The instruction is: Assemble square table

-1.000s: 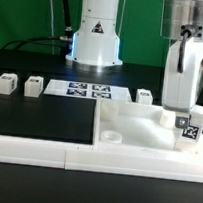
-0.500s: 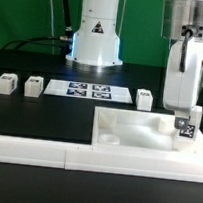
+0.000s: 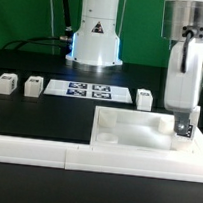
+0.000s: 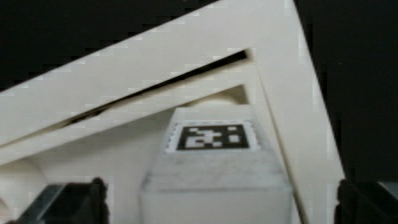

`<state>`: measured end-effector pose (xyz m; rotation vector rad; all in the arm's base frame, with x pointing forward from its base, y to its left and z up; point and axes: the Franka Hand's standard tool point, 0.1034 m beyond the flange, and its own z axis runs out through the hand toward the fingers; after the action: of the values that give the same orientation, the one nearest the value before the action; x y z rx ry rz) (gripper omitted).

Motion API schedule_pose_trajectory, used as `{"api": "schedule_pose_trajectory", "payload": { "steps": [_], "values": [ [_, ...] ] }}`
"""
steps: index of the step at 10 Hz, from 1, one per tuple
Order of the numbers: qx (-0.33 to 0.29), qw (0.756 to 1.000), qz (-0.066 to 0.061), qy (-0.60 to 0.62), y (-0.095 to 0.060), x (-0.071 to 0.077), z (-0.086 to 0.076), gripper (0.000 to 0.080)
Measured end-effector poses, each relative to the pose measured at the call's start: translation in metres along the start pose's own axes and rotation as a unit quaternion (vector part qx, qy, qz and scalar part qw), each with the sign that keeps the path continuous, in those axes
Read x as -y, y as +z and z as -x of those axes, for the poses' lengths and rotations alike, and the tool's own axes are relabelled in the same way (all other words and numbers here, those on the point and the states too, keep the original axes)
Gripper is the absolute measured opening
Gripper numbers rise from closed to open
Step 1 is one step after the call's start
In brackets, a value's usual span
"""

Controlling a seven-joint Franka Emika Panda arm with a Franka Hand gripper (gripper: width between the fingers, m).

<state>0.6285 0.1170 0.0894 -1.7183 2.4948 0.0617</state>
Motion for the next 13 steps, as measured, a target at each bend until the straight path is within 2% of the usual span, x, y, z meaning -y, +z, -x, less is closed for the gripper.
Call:
{"api": "schedule_pose_trajectory", "payload": {
  "steps": [1, 2, 13],
  "values": [
    [0.006, 1.0, -0.004, -0.002, -0.0102, -0.0013, 0.0042, 0.0648],
    [0.007, 1.0, -0.005, -0.002, -0.0111, 0.0, 0.0059, 0.0649],
    [0.003, 1.0, -0.001, -0.003, -0.0053, -0.0014, 0.0047, 0.0649]
  ]
}}
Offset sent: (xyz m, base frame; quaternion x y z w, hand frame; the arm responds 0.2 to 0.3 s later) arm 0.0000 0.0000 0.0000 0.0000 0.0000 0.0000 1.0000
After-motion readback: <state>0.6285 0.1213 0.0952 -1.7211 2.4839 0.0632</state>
